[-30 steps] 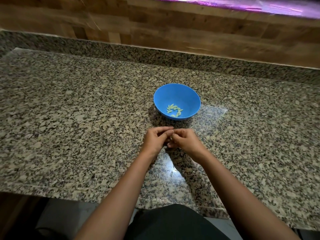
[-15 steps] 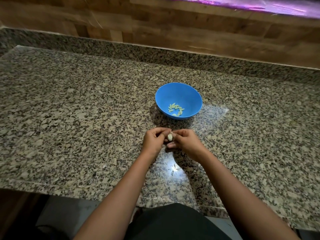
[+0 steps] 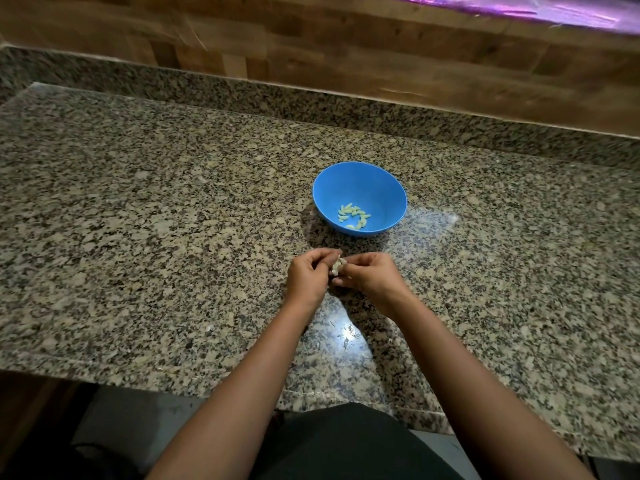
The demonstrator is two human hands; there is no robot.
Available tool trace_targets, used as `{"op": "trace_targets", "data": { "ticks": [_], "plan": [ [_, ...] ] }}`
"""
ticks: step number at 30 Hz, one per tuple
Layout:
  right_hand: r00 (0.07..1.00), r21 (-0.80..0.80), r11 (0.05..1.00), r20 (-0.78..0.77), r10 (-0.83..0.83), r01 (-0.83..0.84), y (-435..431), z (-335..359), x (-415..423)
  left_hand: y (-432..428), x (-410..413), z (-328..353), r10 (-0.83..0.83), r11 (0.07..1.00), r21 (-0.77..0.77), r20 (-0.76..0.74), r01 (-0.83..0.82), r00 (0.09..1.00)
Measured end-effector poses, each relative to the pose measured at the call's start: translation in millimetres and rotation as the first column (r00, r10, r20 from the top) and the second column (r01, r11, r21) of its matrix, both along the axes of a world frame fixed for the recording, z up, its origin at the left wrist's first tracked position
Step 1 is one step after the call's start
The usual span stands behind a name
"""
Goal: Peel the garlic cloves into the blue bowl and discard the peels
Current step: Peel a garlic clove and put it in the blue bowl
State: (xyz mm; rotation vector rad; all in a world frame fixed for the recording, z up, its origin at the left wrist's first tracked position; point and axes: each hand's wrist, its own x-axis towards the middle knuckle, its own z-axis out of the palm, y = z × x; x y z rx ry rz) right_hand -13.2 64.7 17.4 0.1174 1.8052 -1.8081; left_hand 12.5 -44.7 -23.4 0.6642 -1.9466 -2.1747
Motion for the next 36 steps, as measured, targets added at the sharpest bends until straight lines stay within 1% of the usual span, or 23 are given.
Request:
{"op": "trace_targets", "data": {
  "ticks": [2, 7, 10, 15, 17, 20, 22, 24, 26, 28, 30, 32, 33, 36],
  "plan": [
    [1.000, 0.005, 1.000, -0.003, -0.014, 0.014, -1.1, -1.2, -0.6, 1.9, 0.6, 1.1, 0.015, 1.000, -0.003, 0.000, -0.015, 1.000],
    [0.995, 0.097, 0.991, -0.011, -0.097, 0.097, -5.3, -6.4, 0.3, 6.0, 0.4, 3.8, 0.016, 1.000, 0.007, 0.010, -0.016, 1.000],
    [0.993, 0.096, 0.989, 0.036, -0.116, 0.112, -6.9, -7.0, 0.0, 6.1, 0.8, 3.9, 0.012, 1.000, -0.016, 0.021, -0.012, 1.000],
    [0.980, 0.011, 0.988, 0.123, -0.155, 0.155, -6.2, -3.6, -3.7, 5.1, -2.2, 2.4, 0.002, 0.996, -0.085, 0.034, 0.001, 0.999],
    [0.974, 0.011, 0.985, 0.150, -0.169, 0.170, -6.0, -3.4, -5.5, 4.8, -3.4, 1.7, -0.005, 0.995, -0.103, 0.045, 0.010, 0.999],
    [0.963, 0.020, 0.979, 0.177, -0.202, 0.202, -5.4, -5.2, -8.3, 3.9, -4.5, 5.4, -0.020, 0.997, -0.068, 0.035, 0.023, 0.999],
    [0.973, 0.020, 0.986, 0.161, -0.167, 0.166, -3.9, -5.5, -9.5, 0.4, -4.1, 5.9, -0.047, 0.997, -0.068, 0.030, 0.049, 0.998],
    [0.993, 0.107, 0.993, 0.095, -0.064, 0.053, -1.4, -4.2, -10.3, -4.2, -2.2, 2.2, -0.065, 0.993, -0.101, 0.034, 0.068, 0.997],
    [1.000, 0.241, 0.970, 0.018, 0.024, -0.027, 0.1, -1.0, -13.1, -7.8, -0.4, -1.0, -0.079, 0.973, -0.211, 0.058, 0.090, 0.995],
    [0.994, 0.355, 0.933, -0.053, 0.091, -0.066, -1.5, 2.2, -17.3, -11.2, -0.5, 0.2, -0.092, 0.931, -0.346, 0.092, 0.118, 0.992],
    [0.976, 0.492, 0.864, -0.110, 0.188, -0.111, -2.4, 4.8, -20.0, -13.7, -3.3, 2.8, -0.101, 0.901, -0.412, 0.106, 0.137, 0.989],
    [0.951, 0.599, 0.788, -0.139, 0.275, -0.140, -0.9, 3.5, -21.8, -15.2, -5.3, 5.7, -0.096, 0.893, -0.426, 0.131, 0.143, 0.987],
    [0.946, 0.625, 0.769, -0.152, 0.288, -0.134, 0.7, 1.9, -21.9, -16.1, -5.7, 6.8, -0.091, 0.896, -0.420, 0.142, 0.143, 0.986],
    [0.937, 0.658, 0.749, -0.208, 0.280, -0.077, 5.2, -0.7, -19.4, -19.3, -5.9, 7.6, -0.075, 0.914, -0.388, 0.135, 0.123, 0.988]
  ]
}}
